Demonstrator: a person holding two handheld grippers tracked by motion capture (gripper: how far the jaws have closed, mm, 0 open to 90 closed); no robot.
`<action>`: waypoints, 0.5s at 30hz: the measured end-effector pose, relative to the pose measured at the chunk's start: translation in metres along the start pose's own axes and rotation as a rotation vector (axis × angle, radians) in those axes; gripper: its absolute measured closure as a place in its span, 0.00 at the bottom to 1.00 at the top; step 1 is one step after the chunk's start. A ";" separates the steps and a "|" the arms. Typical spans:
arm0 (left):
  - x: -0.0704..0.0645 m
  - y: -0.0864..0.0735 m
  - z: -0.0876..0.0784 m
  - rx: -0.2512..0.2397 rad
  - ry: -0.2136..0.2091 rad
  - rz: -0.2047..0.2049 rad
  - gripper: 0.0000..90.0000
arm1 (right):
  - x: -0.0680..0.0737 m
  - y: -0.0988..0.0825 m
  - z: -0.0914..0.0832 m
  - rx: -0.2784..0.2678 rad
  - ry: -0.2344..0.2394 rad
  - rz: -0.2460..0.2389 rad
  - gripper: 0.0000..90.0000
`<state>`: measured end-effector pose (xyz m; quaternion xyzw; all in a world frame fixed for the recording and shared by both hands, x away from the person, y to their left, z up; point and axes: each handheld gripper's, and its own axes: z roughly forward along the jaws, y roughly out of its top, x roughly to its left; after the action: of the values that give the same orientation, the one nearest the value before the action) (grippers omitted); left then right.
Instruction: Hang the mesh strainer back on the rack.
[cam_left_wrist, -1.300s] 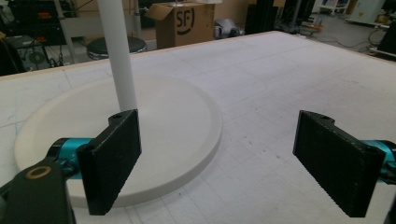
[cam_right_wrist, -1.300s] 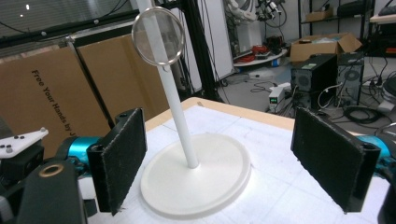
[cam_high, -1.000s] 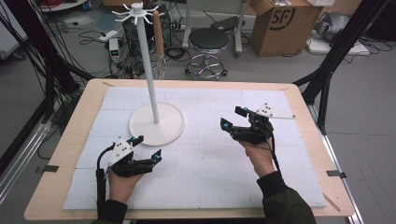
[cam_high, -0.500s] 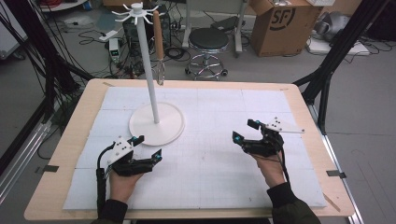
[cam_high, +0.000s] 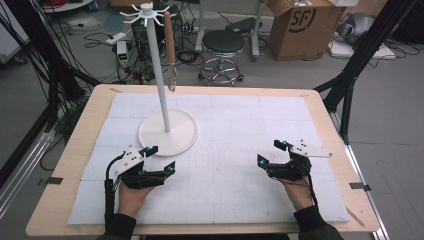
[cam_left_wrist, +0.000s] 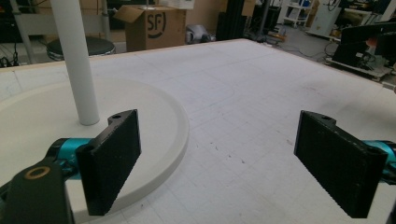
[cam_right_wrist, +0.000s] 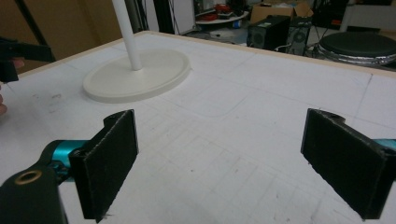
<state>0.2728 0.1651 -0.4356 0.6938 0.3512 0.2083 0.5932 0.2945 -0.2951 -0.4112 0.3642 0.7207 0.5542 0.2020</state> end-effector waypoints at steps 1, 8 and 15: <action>0.000 0.000 0.000 0.002 -0.004 0.000 0.17 | -0.002 -0.001 -0.001 0.003 -0.005 0.004 0.11; -0.001 0.000 0.001 -0.008 -0.042 -0.007 0.17 | -0.006 -0.007 -0.006 0.006 -0.029 0.020 0.11; -0.001 0.000 0.001 -0.006 -0.040 -0.008 0.17 | -0.012 -0.014 -0.004 0.036 -0.046 0.024 0.11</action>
<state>0.2729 0.1637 -0.4353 0.6947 0.3415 0.1932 0.6028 0.2952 -0.3083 -0.4250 0.3890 0.7214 0.5350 0.2050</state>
